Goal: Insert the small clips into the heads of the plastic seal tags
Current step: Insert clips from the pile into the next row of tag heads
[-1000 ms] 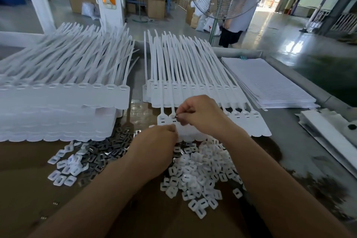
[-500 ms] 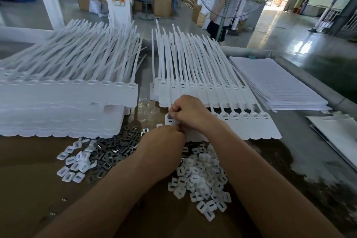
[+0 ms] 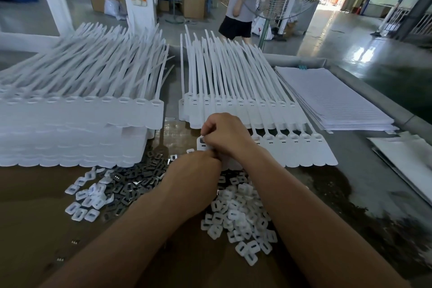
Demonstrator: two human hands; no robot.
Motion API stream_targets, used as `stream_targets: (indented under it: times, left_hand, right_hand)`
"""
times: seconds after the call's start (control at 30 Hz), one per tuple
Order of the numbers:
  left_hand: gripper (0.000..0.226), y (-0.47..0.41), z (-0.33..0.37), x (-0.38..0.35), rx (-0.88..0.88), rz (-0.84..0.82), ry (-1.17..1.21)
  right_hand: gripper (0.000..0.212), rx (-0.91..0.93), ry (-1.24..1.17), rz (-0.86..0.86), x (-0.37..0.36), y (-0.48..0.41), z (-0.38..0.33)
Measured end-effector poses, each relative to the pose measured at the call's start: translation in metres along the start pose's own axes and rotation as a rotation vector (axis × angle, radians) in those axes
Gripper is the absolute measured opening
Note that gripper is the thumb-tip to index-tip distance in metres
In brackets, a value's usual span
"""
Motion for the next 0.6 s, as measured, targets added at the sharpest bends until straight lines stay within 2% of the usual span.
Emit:
stream_targets:
  times: [0.07, 0.17, 0.33, 0.47, 0.6]
  left_hand:
    - [0.034, -0.001, 0.0, -0.001, 0.001, -0.004, -0.005]
    - [0.032, -0.001, 0.0, 0.0, 0.003, -0.014, -0.019]
    - [0.036, 0.0, 0.001, 0.001, -0.007, -0.039, -0.025]
    - [0.039, 0.001, 0.001, 0.003, -0.014, -0.018, 0.007]
    - [0.041, 0.001, 0.0, 0.005, -0.037, -0.008, 0.022]
  right_hand:
    - [0.025, 0.008, -0.015, -0.008, 0.0, -0.001, 0.003]
    - [0.015, 0.053, -0.048, -0.032, 0.001, -0.001, 0.008]
    - [0.021, 0.132, -0.125, -0.07, 0.013, 0.008, 0.014]
    - [0.014, 0.148, -0.174, -0.055, 0.024, 0.027, 0.023]
    - [0.015, 0.137, -0.148, -0.151, 0.031, 0.05, 0.034]
Point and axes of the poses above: each hand's wrist, its own y-axis away from the middle knuckle, its own x-axis out of the back of the hand, z = x × y, the point moved 2 cm from there along -y, towards the middle knuckle, and after that the axes turned 5 degrees about -z, right-handed, at the moved point
